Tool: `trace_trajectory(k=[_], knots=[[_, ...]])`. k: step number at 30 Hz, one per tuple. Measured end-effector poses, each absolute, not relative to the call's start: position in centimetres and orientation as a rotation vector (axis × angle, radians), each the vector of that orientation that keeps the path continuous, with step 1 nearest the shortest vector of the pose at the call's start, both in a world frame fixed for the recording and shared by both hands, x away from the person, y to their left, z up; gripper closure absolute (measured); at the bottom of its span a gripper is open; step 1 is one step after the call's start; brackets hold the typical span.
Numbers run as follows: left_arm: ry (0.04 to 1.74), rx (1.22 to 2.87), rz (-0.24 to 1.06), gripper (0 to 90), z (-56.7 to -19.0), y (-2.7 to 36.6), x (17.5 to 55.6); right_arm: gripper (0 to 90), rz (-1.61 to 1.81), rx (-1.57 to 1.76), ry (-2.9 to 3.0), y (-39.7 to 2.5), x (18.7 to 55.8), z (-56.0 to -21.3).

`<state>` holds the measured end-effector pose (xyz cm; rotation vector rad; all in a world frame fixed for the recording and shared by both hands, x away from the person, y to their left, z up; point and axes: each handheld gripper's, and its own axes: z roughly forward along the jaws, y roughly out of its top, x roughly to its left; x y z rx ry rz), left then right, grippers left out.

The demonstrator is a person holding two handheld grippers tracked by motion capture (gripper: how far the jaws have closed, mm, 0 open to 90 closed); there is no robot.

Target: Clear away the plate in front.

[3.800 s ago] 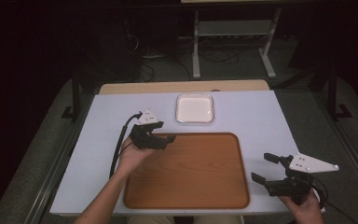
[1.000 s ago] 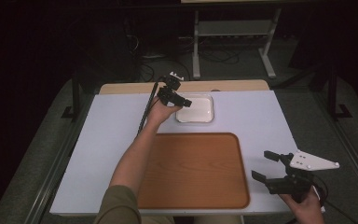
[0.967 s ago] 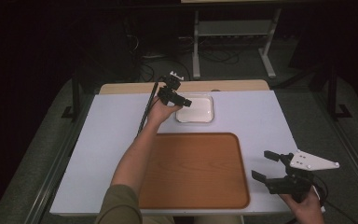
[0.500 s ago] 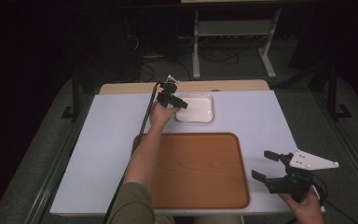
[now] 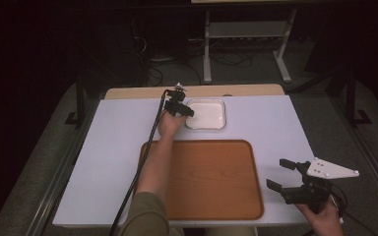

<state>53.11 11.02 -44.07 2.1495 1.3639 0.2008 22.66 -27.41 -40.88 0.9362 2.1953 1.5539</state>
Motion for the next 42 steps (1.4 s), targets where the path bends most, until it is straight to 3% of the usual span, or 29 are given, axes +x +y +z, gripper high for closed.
trace_trajectory(k=[11,19,27,42], knots=[[1.367,2.157,0.18,72.9,-44.6,11.1,53.0,13.2,1.547,0.932,2.202,-27.2,22.8,-40.9],[1.397,2.126,0.168,77.8,-44.6,11.3,53.0,13.1,1.55,0.932,2.201,-27.2,22.8,-40.9],[1.443,1.968,0.023,87.9,-45.3,11.7,53.3,13.1,1.547,0.928,2.205,-27.1,22.8,-41.0],[1.459,1.881,0.014,89.2,-45.2,12.3,52.9,13.1,1.543,0.933,2.203,-27.0,22.7,-41.0]])
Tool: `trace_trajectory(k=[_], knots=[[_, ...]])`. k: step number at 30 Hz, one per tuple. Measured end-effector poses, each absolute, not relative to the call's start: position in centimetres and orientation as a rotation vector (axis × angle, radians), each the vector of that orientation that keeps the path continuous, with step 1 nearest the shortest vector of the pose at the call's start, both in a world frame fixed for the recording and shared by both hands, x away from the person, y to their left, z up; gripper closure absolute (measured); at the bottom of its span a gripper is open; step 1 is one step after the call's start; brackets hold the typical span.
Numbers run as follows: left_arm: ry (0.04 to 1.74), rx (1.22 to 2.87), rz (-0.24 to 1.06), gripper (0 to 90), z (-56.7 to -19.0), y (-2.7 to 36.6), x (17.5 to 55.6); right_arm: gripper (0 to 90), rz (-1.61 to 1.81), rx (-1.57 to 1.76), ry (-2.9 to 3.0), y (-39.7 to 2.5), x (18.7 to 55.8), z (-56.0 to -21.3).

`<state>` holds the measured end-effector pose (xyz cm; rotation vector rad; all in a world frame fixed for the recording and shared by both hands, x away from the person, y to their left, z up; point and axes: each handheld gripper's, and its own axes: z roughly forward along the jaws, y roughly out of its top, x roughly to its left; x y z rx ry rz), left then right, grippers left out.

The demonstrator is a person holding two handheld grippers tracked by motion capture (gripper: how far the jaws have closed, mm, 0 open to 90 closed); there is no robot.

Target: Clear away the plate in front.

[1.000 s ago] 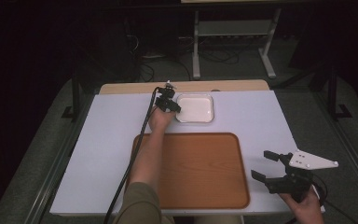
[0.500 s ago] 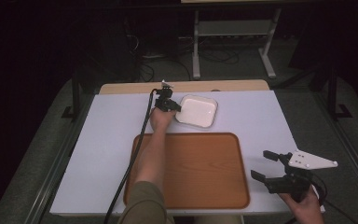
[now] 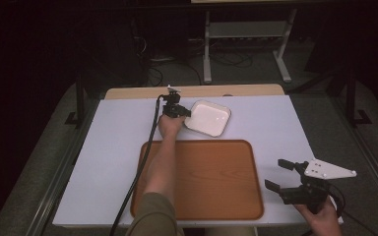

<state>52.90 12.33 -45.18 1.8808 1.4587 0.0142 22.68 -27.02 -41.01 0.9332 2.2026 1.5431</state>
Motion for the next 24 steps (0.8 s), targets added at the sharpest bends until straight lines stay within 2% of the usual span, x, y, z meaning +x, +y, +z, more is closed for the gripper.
trace_trajectory(k=[11,18,24], knots=[[1.438,1.823,0.013,89.2,-43.8,13.2,52.6,13.1,1.539,0.935,2.201,-27.0,22.6,-41.1],[1.423,1.86,0.066,89.2,-42.5,13.8,52.3,13.1,1.548,0.944,2.174,-27.5,22.4,-41.0],[1.421,1.838,0.057,89.2,-42.0,14.8,51.8,13.1,1.544,0.94,2.178,-27.4,22.4,-41.0]])
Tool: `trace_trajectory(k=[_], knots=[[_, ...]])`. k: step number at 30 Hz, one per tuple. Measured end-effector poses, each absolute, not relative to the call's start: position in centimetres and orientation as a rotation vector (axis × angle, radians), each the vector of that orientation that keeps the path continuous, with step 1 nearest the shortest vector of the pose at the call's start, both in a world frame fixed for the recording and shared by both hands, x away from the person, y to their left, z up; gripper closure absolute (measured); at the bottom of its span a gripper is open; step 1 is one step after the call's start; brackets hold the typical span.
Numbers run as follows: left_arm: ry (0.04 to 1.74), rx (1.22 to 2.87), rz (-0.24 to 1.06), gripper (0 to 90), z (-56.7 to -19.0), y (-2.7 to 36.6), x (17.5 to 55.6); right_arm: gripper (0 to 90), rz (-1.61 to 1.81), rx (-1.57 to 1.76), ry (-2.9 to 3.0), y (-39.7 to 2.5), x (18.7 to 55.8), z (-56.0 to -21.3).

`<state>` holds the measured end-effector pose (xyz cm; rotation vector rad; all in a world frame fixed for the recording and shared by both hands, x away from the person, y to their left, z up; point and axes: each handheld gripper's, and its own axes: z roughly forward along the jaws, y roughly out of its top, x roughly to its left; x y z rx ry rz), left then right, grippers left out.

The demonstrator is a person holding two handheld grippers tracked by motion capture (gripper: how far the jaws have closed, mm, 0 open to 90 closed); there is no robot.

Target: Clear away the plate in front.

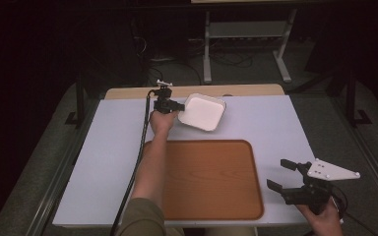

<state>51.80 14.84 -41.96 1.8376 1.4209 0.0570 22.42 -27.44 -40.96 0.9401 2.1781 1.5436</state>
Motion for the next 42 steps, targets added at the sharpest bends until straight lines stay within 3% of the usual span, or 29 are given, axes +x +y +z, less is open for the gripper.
trace_trajectory(k=[42], knots=[[1.366,1.705,0.104,89.3,-39.4,21.7,45.5,13.1,1.532,0.906,2.222,-25.6,22.2,-40.9]])
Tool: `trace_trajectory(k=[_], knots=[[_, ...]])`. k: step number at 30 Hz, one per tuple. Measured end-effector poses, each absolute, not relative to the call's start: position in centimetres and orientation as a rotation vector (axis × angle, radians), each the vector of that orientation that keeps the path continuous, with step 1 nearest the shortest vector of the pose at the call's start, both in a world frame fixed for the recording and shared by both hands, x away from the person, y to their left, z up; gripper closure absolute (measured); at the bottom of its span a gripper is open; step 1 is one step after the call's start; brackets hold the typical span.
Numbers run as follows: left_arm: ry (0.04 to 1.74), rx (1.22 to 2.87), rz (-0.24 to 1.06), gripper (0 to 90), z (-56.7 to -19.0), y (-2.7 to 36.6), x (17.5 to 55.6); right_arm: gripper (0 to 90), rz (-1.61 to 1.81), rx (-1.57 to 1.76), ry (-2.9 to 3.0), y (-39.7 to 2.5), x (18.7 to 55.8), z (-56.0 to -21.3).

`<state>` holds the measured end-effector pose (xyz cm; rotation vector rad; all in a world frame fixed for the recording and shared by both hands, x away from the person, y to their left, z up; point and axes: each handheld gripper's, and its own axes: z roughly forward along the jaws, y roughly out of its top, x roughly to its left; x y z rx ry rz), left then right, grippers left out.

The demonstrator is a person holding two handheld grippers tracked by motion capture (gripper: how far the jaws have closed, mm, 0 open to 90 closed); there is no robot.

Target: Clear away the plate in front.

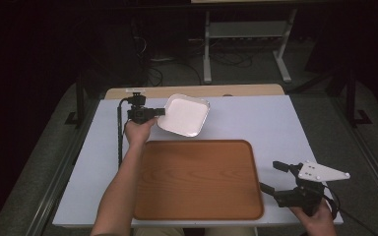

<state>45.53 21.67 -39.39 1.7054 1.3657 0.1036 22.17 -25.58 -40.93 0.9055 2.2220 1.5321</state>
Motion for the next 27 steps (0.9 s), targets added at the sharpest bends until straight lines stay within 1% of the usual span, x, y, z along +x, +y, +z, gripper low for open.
trace_trajectory(k=[14,18,27], knots=[[1.317,1.732,0.097,89.3,-38.9,23.0,44.2,13.1,1.528,0.916,2.219,-25.6,22.2,-41.0],[1.28,1.762,0.092,89.3,-38.4,23.1,43.7,13.1,1.533,0.919,2.217,-25.6,22.2,-41.1],[1.242,1.763,0.083,89.3,-37.6,24.0,42.2,13.1,1.53,0.929,2.219,-25.4,22.3,-41.3]])
